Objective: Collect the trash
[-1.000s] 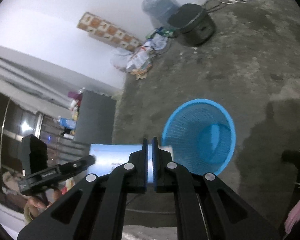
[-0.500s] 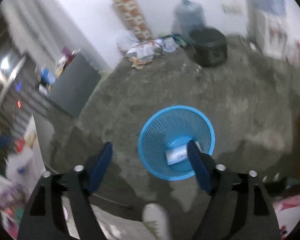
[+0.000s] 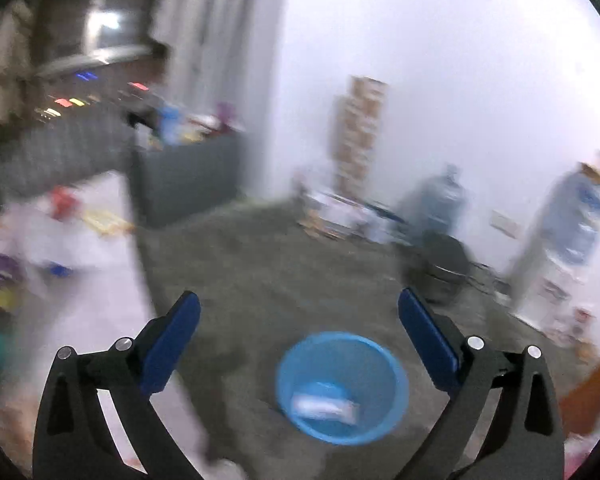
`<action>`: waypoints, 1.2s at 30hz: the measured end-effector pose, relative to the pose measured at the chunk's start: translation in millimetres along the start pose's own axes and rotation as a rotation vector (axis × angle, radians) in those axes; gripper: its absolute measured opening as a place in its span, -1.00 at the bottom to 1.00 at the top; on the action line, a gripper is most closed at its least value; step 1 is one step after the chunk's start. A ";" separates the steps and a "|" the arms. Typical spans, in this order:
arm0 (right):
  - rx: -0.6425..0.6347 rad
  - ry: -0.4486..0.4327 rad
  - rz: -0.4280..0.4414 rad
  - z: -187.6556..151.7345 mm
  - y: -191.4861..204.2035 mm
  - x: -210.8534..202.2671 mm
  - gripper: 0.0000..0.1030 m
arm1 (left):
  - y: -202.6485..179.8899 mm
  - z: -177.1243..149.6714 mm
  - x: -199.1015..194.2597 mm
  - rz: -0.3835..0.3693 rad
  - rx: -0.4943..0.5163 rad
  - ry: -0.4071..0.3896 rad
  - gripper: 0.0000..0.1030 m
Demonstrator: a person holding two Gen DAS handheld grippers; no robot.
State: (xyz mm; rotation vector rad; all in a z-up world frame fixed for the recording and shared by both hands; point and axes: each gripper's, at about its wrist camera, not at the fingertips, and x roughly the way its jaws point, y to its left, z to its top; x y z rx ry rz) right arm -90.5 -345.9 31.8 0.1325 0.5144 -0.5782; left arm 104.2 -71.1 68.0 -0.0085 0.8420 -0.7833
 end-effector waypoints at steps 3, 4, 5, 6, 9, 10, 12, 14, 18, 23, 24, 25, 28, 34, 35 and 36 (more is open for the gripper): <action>0.101 -0.038 0.274 22.8 8.2 -6.9 0.88 | 7.9 0.9 -2.7 0.034 0.000 -0.041 0.83; 0.142 -0.006 0.354 31.5 13.8 -1.5 0.88 | 8.6 0.4 -2.0 0.053 0.015 -0.050 0.83; 0.176 0.040 0.442 38.2 19.8 7.3 0.88 | 11.3 0.0 -2.4 0.070 0.030 -0.056 0.83; 0.215 0.087 0.523 42.4 24.2 17.4 0.88 | 13.7 -0.1 -4.4 0.082 0.041 -0.062 0.83; 0.385 0.292 0.775 44.1 44.0 60.1 0.68 | 25.3 -0.9 -15.9 0.121 0.057 -0.095 0.83; 0.441 0.374 0.842 41.5 52.0 76.7 0.63 | 26.0 -0.4 -16.1 0.132 0.062 -0.104 0.83; 0.506 0.497 0.902 34.9 69.3 100.9 0.50 | 29.1 0.9 -18.4 0.149 0.061 -0.116 0.83; 0.537 0.579 0.941 28.3 85.9 119.3 0.42 | 36.9 -0.4 -23.8 0.151 0.046 -0.121 0.83; 0.588 0.704 0.980 12.4 113.2 136.8 -0.66 | 42.4 -3.6 -28.0 0.147 0.037 -0.120 0.82; 0.568 0.620 1.066 29.5 113.7 103.8 -0.95 | 43.9 -7.2 -34.7 0.144 0.040 -0.131 0.74; 0.571 0.584 1.085 36.0 105.6 94.3 -0.95 | 44.4 -7.7 -35.0 0.142 0.041 -0.132 0.68; 0.574 0.556 1.091 40.4 98.5 89.2 -0.95 | 45.2 -7.9 -34.1 0.138 0.039 -0.128 0.65; 0.591 0.438 1.063 55.8 56.2 64.6 -0.95 | 47.2 -8.8 -29.9 0.117 0.023 -0.113 0.58; 0.673 0.297 0.751 40.3 -71.6 43.1 -0.95 | 39.6 -13.8 -24.8 0.091 0.036 -0.097 0.56; 0.687 0.306 0.697 31.2 -85.4 45.1 -0.95 | 37.3 -14.5 -24.8 0.090 0.042 -0.097 0.56; 0.711 0.323 0.633 16.6 -103.5 49.3 -0.95 | 37.0 -14.4 -24.3 0.091 0.046 -0.099 0.56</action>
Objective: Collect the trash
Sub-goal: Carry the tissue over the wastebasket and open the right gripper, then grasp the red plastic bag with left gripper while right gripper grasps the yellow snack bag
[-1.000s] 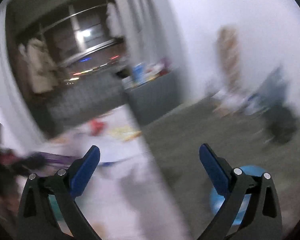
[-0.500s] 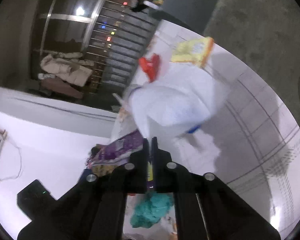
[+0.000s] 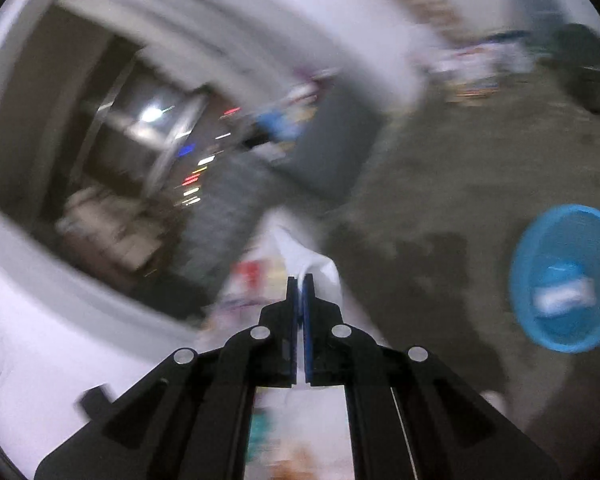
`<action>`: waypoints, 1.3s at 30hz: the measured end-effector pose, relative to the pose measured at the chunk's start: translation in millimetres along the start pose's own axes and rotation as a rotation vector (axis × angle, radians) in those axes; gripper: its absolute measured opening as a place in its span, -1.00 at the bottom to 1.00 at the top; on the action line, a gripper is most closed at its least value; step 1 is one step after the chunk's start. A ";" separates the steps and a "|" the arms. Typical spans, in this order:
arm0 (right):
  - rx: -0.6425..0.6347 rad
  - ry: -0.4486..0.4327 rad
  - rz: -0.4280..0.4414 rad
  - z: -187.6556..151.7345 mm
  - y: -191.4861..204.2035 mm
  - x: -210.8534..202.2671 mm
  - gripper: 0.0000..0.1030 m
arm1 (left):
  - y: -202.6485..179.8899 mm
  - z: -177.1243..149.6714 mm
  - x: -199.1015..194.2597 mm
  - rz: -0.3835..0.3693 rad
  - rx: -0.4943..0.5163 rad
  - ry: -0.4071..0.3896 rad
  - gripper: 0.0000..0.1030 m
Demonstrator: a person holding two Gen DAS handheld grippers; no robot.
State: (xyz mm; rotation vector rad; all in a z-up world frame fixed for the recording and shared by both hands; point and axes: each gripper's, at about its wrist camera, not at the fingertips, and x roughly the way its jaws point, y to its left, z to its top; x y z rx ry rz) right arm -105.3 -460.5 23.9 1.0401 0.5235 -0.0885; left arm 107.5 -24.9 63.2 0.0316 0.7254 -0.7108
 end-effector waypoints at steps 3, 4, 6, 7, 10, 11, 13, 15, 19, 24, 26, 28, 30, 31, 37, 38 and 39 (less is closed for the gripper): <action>0.099 -0.005 -0.135 -3.3 -66.3 -2.8 -0.95 | -4.4 -1.7 -1.8 -0.001 0.013 -0.005 0.56; 0.110 0.000 -0.179 -5.2 -84.6 1.2 -0.95 | -5.2 -2.6 -1.6 0.000 0.013 -0.003 0.56; 0.152 0.015 -0.291 -10.9 -130.6 19.7 -0.95 | -5.0 -3.6 0.0 -0.001 0.004 0.006 0.56; 0.179 0.017 -0.346 -12.9 -157.3 28.2 -0.95 | -5.1 -4.4 0.6 0.001 -0.002 0.011 0.56; 0.178 0.021 -0.479 -18.8 -204.2 63.3 -0.85 | -5.1 -6.7 -2.2 0.008 -0.013 0.006 0.56; 0.184 0.052 -0.583 -20.2 -228.7 74.5 -0.52 | -4.8 -7.0 -3.4 0.010 -0.016 0.005 0.56; 0.226 0.108 -0.701 -24.0 -261.0 91.1 -0.03 | -4.8 -8.5 -7.8 0.013 -0.021 -0.001 0.56; 0.254 0.116 -0.741 -30.0 -277.2 89.9 -0.01 | -5.6 -9.5 -12.6 0.015 -0.019 -0.012 0.56; 0.249 0.071 -0.742 -37.9 -272.0 67.7 0.26 | -9.7 -12.8 -17.0 0.007 0.008 -0.028 0.56; 0.163 0.033 -0.689 -34.1 -224.9 52.2 0.26 | -13.4 -3.6 -31.5 -0.019 0.037 -0.027 0.56; 0.092 0.021 -0.643 -26.1 -199.1 48.0 0.26 | -9.5 11.4 -53.1 -0.057 0.035 -0.047 0.56; 0.004 0.017 -0.590 -16.4 -164.0 46.3 0.26 | -5.2 30.2 -76.5 -0.069 0.067 -0.074 0.56; -0.094 0.021 -0.521 -4.9 -118.7 49.1 0.26 | -1.2 50.7 -92.5 -0.041 0.113 -0.078 0.56; -0.139 0.025 -0.483 0.2 -96.1 52.8 0.26 | 1.7 62.8 -97.6 -0.006 0.139 -0.067 0.56; -0.270 0.114 -0.268 10.0 11.8 93.5 0.26 | 32.8 117.0 -80.4 0.029 0.156 0.034 0.56; -0.279 0.130 -0.241 10.5 22.4 100.2 0.26 | 38.6 124.8 -70.8 0.030 0.153 0.064 0.56; -0.284 0.152 -0.209 11.9 35.6 109.5 0.26 | 43.6 131.3 -61.8 0.025 0.156 0.092 0.56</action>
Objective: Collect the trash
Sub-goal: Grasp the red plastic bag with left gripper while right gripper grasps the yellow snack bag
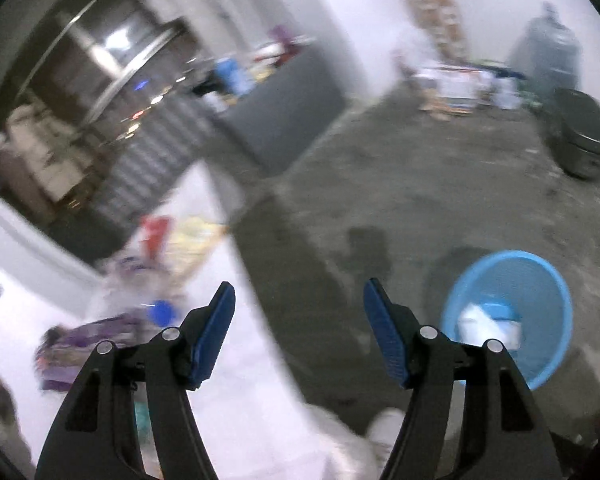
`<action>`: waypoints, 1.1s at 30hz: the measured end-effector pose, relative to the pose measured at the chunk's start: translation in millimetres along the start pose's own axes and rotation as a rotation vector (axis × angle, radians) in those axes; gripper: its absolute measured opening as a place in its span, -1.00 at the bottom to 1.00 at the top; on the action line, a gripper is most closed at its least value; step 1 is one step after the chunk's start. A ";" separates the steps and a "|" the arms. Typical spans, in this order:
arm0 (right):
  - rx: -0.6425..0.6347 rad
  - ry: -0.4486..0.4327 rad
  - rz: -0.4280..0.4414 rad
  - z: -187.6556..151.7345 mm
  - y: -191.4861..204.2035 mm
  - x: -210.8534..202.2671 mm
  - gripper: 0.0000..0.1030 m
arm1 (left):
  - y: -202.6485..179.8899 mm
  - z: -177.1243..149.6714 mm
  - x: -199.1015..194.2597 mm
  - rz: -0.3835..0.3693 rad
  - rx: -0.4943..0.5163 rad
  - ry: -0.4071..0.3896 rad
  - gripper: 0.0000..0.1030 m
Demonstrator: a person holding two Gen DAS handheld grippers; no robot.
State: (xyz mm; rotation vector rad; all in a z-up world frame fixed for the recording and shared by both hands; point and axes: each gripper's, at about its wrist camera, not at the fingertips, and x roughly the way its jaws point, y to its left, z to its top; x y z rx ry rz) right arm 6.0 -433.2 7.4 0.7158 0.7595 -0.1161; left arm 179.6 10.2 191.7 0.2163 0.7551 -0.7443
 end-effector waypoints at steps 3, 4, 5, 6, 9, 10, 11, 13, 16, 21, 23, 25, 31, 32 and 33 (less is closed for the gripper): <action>-0.014 0.051 0.108 20.7 32.6 21.2 0.26 | 21.0 24.2 35.7 -0.052 0.030 0.084 0.56; -0.018 0.064 0.122 24.3 39.2 26.9 0.26 | 28.4 34.1 52.7 -0.073 0.032 0.122 0.56; -0.024 0.083 0.126 30.4 48.7 36.5 0.26 | 36.4 43.5 70.5 -0.068 0.029 0.155 0.56; -0.042 0.102 0.125 35.5 54.4 48.8 0.26 | 39.9 48.2 82.5 -0.058 0.036 0.174 0.56; -0.058 0.145 0.118 48.3 67.6 85.6 0.26 | 56.5 64.1 133.6 -0.025 0.066 0.231 0.56; -0.055 0.161 0.122 52.2 69.5 99.0 0.26 | 61.4 68.1 152.8 -0.010 0.088 0.245 0.56; -0.054 0.169 0.118 52.5 69.4 110.1 0.26 | 65.8 71.1 169.7 -0.001 0.109 0.258 0.56; -0.062 0.178 0.097 52.3 70.0 125.2 0.26 | 74.0 73.9 202.3 0.011 0.145 0.282 0.56; -0.067 0.219 0.080 56.0 73.3 152.9 0.26 | 88.9 76.1 247.3 -0.020 0.162 0.320 0.56; -0.087 0.286 0.062 57.3 76.1 184.8 0.26 | 110.5 73.6 304.8 0.006 0.157 0.376 0.40; -0.089 0.300 0.086 57.4 77.9 190.3 0.26 | 114.0 70.9 317.5 0.000 0.171 0.399 0.30; -0.091 0.308 0.108 57.5 80.5 195.7 0.26 | 112.8 66.3 329.2 -0.005 0.199 0.425 0.20; -0.101 0.329 0.106 55.3 82.9 208.7 0.12 | 115.4 59.3 348.1 0.014 0.195 0.482 -0.20; -0.097 0.331 0.109 54.7 82.8 210.3 0.11 | 116.1 58.9 349.3 0.016 0.197 0.485 -0.26; -0.095 0.331 0.106 54.8 84.6 212.8 0.04 | 116.3 57.7 351.0 0.019 0.199 0.490 -0.32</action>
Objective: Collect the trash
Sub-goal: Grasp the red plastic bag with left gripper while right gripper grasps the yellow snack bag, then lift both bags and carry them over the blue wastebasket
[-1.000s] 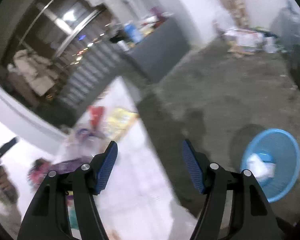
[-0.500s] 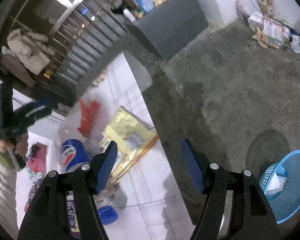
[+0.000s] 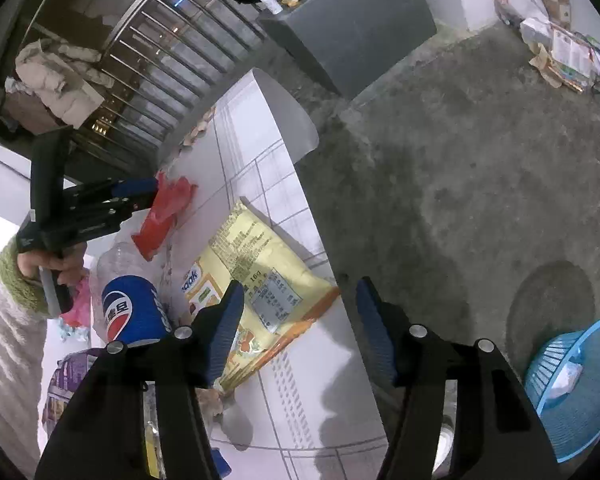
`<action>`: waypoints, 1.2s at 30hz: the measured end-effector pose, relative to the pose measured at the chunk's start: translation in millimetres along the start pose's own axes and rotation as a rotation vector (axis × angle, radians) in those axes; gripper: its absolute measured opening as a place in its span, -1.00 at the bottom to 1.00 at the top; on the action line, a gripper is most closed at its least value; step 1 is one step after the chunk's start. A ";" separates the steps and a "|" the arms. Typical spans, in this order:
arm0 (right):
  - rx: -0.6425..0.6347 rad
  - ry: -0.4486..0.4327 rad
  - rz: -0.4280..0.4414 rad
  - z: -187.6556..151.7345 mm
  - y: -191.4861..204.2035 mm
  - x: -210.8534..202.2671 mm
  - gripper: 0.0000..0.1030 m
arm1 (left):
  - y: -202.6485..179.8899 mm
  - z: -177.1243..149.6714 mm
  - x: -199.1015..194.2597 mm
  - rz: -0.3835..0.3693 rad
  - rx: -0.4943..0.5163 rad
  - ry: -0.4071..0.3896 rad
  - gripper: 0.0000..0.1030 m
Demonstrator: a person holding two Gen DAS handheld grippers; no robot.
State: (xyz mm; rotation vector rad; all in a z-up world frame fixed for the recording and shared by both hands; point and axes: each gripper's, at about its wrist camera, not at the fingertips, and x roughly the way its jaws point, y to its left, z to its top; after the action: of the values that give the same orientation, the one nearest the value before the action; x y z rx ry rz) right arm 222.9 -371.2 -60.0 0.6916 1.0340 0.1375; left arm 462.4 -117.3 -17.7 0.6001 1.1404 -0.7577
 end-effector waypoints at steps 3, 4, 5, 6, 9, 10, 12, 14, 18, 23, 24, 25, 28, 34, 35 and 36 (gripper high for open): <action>0.004 0.000 -0.004 -0.8 0.3 3.0 -0.10 | 0.6 1.0 6.1 0.002 0.004 0.017 -0.36; 0.005 -0.002 -0.010 -1.0 1.1 3.3 -0.12 | 0.6 2.1 8.1 0.007 0.006 0.021 -0.37; 0.002 -0.005 -0.018 -0.9 2.4 3.5 -0.16 | 0.5 2.7 9.0 0.012 0.008 0.020 -0.37; -0.002 -0.007 -0.026 -0.7 3.5 3.1 -0.19 | -1.0 3.4 9.5 0.015 0.009 0.020 -0.37; -0.003 -0.011 -0.034 -1.5 3.7 2.2 -0.29 | -5.0 5.1 11.9 0.031 0.015 0.023 -0.37; -0.002 -0.014 -0.035 -1.7 3.3 1.5 -0.33 | -5.2 5.9 12.9 0.033 0.016 0.024 -0.37; 0.003 -0.021 -0.030 -2.6 1.9 -1.2 -0.38 | -6.4 7.5 15.2 0.034 0.009 0.033 -0.31; 0.007 -0.028 -0.026 -3.1 1.4 -3.7 -0.42 | -6.2 10.5 16.5 0.015 -0.005 0.044 -0.08; 0.004 -0.041 -0.024 -3.2 1.9 -7.6 -0.49 | -10.8 10.6 19.5 0.013 -0.003 0.052 0.01; 0.011 -0.060 -0.021 -6.2 0.5 -12.1 -0.54 | -19.7 7.4 16.5 0.025 0.032 0.032 -0.39; 0.015 -0.065 -0.018 -6.9 -0.1 -13.7 -0.55 | -21.4 7.1 16.1 0.028 0.037 0.031 -0.46; 0.018 -0.067 -0.016 -7.3 -0.9 -14.8 -0.56 | -23.5 7.1 15.4 0.036 0.046 0.028 -0.49; 0.034 -0.077 0.002 -9.2 -4.1 -19.9 -0.63 | -29.8 6.2 13.6 0.056 0.088 0.020 -0.63; 0.069 -0.112 0.022 -14.6 -10.8 -35.8 -0.71 | -39.4 6.3 5.4 0.084 0.122 0.001 -0.90; 0.076 -0.119 0.026 -15.7 -11.4 -39.3 -0.73 | -39.8 5.9 3.5 0.095 0.120 -0.006 -1.00; 0.079 -0.125 0.027 -17.0 -12.7 -42.2 -0.74 | -38.9 6.8 0.4 0.106 0.116 -0.014 -1.00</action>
State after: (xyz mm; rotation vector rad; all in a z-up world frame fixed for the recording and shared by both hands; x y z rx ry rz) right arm 184.2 -390.9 -41.6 0.7771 0.9138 0.0759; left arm 435.7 -146.4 -17.6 0.7460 1.0485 -0.7388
